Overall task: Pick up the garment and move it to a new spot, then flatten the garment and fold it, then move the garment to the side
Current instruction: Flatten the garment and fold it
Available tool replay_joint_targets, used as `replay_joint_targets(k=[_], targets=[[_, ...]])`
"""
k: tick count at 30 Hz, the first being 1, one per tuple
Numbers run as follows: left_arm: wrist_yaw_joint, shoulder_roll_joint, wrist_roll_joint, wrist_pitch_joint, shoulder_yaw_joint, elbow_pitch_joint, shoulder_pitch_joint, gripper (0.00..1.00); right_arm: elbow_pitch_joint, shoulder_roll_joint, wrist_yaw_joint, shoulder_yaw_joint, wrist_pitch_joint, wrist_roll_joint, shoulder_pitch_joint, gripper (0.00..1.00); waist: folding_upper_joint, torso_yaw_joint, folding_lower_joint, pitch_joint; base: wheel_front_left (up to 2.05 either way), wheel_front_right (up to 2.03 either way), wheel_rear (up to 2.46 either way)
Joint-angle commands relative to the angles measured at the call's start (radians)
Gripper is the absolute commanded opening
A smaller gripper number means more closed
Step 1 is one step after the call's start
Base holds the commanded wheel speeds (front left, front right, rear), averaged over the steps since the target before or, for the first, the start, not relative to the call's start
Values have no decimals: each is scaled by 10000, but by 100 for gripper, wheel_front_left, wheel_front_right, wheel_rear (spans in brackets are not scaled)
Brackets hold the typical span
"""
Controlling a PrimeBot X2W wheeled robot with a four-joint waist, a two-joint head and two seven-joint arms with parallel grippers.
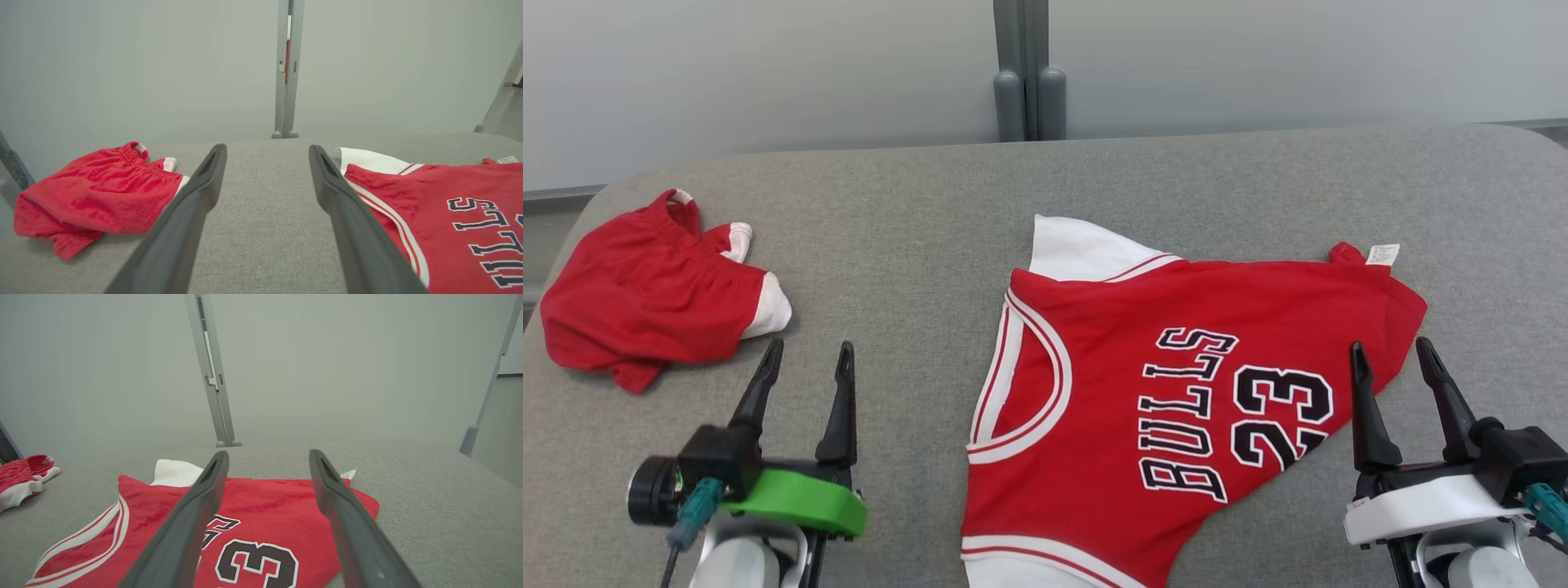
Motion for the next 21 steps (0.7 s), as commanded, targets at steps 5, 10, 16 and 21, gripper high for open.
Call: replay_joint_targets(k=[5,10,16,21], targets=[[-46,387,-97,106,-674,562,-1813,100,23,56,-17,80,-29,-110,-345,100,-1,-493,0,469,0,0,0],[-43,637,-567,544,-1544,1325,-3260,100,97,139,-17,87,-29,-117,-596,100,-1,-990,0,825,0,0,0],[-42,1018,-978,1038,-2654,2399,-4544,100,164,230,-17,82,-31,-68,-827,100,-1,-1621,0,1299,0,0,0],[-42,1296,-1442,1370,-3551,3526,-5242,100,215,277,-17,124,-29,-30,-1017,100,-1,-2083,0,1668,0,0,0]])
